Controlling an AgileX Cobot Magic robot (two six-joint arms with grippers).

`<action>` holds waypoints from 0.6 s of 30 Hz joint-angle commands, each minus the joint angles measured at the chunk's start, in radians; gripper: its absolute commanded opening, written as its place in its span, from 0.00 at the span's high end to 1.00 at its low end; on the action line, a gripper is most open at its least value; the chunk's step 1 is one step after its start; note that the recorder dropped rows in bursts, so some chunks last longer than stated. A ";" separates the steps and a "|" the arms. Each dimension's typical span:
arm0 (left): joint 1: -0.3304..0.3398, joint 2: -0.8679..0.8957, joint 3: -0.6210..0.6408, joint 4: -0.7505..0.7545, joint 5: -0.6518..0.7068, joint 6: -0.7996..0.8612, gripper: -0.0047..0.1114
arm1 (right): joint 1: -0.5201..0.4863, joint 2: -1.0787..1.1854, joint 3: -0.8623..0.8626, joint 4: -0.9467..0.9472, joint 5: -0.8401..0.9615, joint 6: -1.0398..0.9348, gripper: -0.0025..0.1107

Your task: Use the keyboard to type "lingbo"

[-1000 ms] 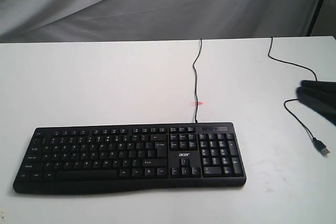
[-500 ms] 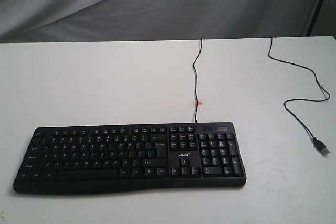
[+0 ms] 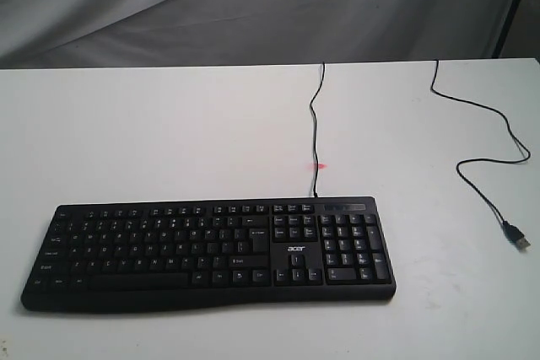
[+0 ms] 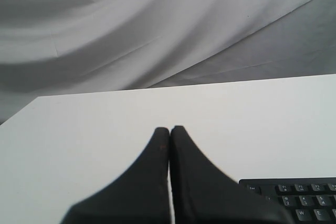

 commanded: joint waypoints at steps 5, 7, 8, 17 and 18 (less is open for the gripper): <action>-0.004 0.003 0.005 -0.001 -0.004 -0.003 0.95 | -0.006 -0.005 0.068 -0.132 -0.043 0.196 0.98; -0.004 0.003 0.005 -0.001 -0.004 -0.003 0.95 | -0.008 -0.005 0.068 -0.133 -0.017 0.196 0.98; -0.004 0.003 0.005 -0.001 -0.004 -0.003 0.95 | -0.008 -0.005 0.068 -0.133 -0.001 0.196 0.98; -0.004 0.003 0.005 -0.001 -0.004 -0.003 0.95 | -0.008 -0.005 0.068 -0.133 0.017 0.196 0.98; -0.004 0.003 0.005 -0.001 -0.004 -0.003 0.95 | -0.008 -0.005 0.068 -0.133 0.017 0.196 0.98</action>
